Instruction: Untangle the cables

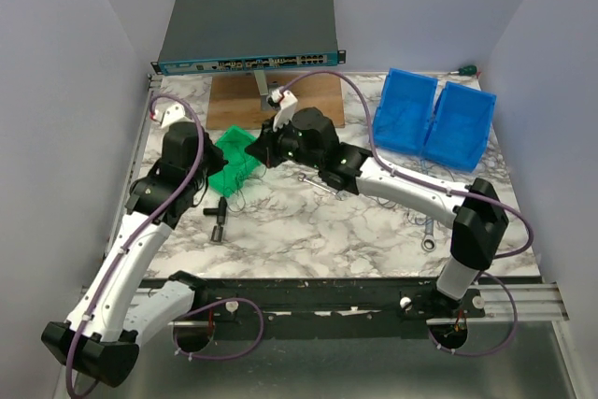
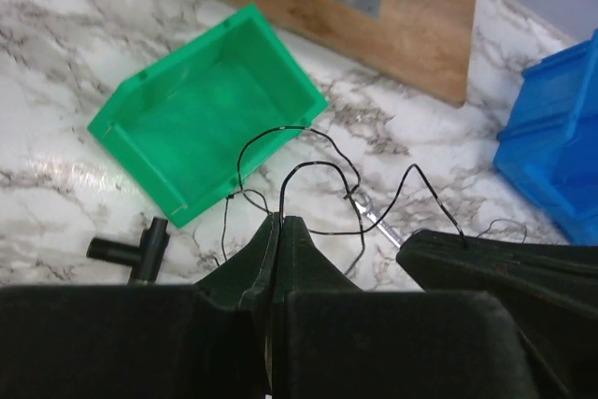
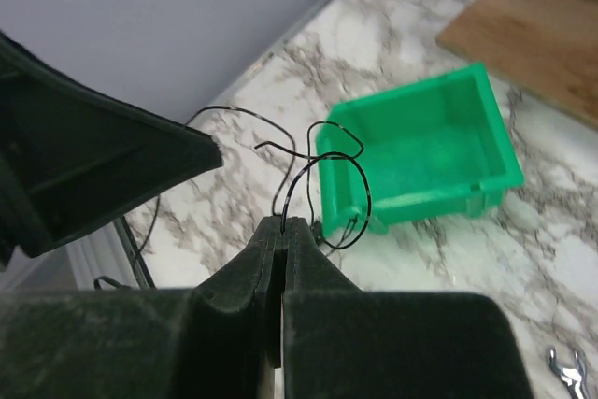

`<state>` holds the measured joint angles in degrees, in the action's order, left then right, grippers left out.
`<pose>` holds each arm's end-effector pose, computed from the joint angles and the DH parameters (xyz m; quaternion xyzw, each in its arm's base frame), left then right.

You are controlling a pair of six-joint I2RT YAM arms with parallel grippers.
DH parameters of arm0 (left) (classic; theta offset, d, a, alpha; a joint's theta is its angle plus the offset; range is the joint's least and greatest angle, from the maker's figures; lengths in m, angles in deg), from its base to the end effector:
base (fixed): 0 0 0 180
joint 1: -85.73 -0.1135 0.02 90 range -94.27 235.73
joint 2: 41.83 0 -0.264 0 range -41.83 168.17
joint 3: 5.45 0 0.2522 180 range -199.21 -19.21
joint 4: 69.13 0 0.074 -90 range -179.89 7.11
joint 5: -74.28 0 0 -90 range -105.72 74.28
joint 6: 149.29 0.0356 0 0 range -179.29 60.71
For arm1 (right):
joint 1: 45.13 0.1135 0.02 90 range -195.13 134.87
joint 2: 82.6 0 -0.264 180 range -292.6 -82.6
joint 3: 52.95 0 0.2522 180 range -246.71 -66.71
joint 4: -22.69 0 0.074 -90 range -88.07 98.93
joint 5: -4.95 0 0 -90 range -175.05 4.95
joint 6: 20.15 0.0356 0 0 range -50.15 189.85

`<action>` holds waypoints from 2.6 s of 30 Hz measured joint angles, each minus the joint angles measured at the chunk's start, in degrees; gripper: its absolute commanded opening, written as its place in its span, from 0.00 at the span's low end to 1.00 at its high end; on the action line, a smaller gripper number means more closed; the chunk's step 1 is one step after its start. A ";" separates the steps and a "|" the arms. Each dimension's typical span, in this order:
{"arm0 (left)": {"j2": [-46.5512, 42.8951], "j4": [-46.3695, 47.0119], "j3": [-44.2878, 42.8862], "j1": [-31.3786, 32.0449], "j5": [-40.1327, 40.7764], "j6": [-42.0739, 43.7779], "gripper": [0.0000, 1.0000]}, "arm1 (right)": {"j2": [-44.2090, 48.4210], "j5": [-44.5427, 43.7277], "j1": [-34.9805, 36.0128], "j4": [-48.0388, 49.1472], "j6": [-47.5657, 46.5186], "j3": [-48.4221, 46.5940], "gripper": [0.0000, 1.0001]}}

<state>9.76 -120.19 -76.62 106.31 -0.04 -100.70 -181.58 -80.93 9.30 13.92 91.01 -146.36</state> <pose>0.1775 -0.0564 0.3483 -0.2218 0.8380 -0.1473 0.4763 0.2413 0.3417 0.3227 -0.2471 0.7500 0.3981 0.4669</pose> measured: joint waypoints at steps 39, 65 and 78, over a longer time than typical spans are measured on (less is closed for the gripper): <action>39.26 14.29 -9.70 -16.94 -7.76 5.75 0.00 | -34.25 -7.15 0.31 1.36 2.99 -28.41 0.01; 46.58 20.37 -12.39 -16.81 -8.00 8.17 0.00 | -40.83 -12.15 -2.99 0.87 6.36 -35.89 0.01; 42.23 20.83 -8.02 -15.93 -7.63 7.74 0.00 | -38.53 -9.75 -2.62 1.97 7.39 -29.16 0.51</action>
<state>51.99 -99.36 -84.64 90.38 -7.67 -92.96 -220.11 -90.68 6.68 15.89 98.40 -175.52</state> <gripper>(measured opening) 0.011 0.283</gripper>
